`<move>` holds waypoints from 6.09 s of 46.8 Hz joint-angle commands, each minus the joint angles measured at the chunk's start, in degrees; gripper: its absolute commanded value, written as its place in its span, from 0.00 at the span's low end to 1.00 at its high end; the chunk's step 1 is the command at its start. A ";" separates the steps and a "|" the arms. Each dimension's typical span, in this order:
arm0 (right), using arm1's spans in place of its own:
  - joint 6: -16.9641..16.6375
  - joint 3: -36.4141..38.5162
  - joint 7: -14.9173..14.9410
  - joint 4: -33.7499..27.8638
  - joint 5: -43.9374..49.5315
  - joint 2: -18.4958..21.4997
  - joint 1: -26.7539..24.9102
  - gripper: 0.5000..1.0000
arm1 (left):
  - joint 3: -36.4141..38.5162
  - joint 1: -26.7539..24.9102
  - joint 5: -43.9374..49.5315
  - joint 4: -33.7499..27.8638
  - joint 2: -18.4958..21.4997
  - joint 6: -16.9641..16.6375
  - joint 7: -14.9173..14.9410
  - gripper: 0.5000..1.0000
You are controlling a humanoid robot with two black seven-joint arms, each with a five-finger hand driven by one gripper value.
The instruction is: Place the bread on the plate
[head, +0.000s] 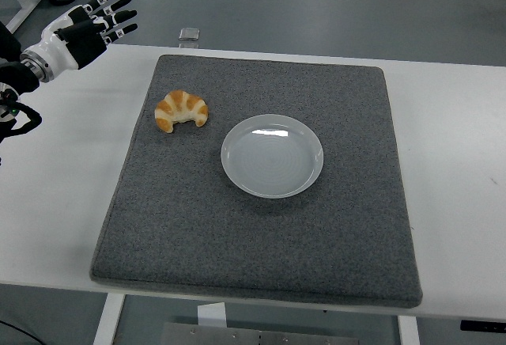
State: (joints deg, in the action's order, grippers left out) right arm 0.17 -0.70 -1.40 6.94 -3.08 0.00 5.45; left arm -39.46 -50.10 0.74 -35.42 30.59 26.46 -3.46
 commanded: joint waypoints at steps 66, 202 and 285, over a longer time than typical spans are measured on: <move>0.00 0.00 0.00 0.00 0.00 0.00 0.00 0.90 | 1.06 -8.08 -29.38 -2.10 5.88 1.23 -3.49 0.98; 0.00 0.00 0.00 0.00 0.00 0.00 0.00 0.90 | 30.67 -9.93 -80.54 -8.70 -4.14 -24.79 -14.65 0.63; 0.00 0.00 0.00 0.00 0.00 0.00 0.00 0.90 | 29.62 -28.47 -75.97 -11.59 1.22 -13.98 -18.87 0.00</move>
State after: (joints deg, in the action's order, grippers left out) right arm 0.18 -0.70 -1.40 6.94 -3.08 0.00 5.45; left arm -9.76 -77.73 -75.32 -46.13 31.60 12.48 -22.05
